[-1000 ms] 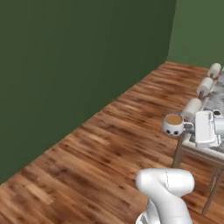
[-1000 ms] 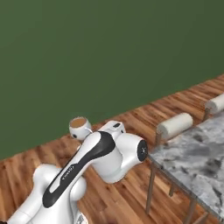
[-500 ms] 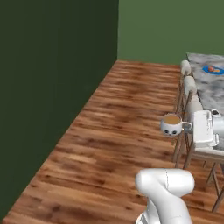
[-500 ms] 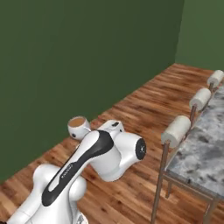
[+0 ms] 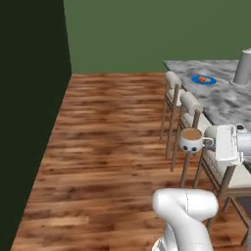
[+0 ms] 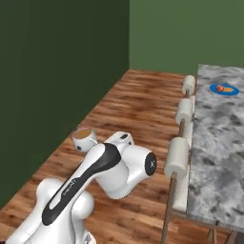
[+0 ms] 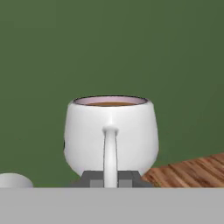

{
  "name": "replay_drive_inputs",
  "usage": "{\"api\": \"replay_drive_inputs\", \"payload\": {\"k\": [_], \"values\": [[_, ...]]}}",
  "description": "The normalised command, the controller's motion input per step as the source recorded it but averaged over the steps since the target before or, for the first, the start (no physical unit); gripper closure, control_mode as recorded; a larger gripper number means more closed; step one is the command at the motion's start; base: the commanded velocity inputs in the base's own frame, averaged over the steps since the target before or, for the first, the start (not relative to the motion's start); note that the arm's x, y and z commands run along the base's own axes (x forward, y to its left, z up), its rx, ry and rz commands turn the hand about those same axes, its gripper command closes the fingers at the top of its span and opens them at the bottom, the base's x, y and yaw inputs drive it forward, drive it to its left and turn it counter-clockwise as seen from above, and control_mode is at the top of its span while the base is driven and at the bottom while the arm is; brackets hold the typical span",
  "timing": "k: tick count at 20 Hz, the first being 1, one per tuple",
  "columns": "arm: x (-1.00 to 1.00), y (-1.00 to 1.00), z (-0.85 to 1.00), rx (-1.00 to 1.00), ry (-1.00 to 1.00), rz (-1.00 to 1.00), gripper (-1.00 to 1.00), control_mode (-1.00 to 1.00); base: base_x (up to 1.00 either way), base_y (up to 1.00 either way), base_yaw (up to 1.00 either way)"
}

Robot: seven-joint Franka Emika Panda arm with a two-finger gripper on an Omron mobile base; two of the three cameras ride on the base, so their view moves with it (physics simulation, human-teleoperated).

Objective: Pick up the brewed coffee from the coffee machine and place it next to the breakfast plate on the dining counter.

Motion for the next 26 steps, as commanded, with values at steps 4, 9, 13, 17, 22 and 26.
{"api": "replay_drive_inputs", "payload": {"k": [4, 9, 13, 17, 22, 26], "values": [[0.0, 0.0, 0.0, 0.0, 0.0, 0.0, 1.0, 1.0, 1.0, 0.22, -0.55], [0.0, 0.0, 0.0, 0.0, 0.0, 0.0, 1.0, 1.0, 1.0, 0.55, -0.58], [0.0, 0.0, 0.0, 0.0, 0.0, 0.0, 1.0, 1.0, 0.92, 0.94, -0.62], [0.0, 0.0, 0.0, 0.0, 0.0, 0.0, 1.0, 1.0, 0.87, 0.99, -0.65], [0.0, 0.0, 0.0, 0.0, 0.0, 0.0, 1.0, 1.0, 0.89, 0.88, -0.65], [0.0, 0.0, 0.0, 0.0, 0.0, 0.0, 1.0, 1.0, 0.94, 0.88, -0.63]]}}
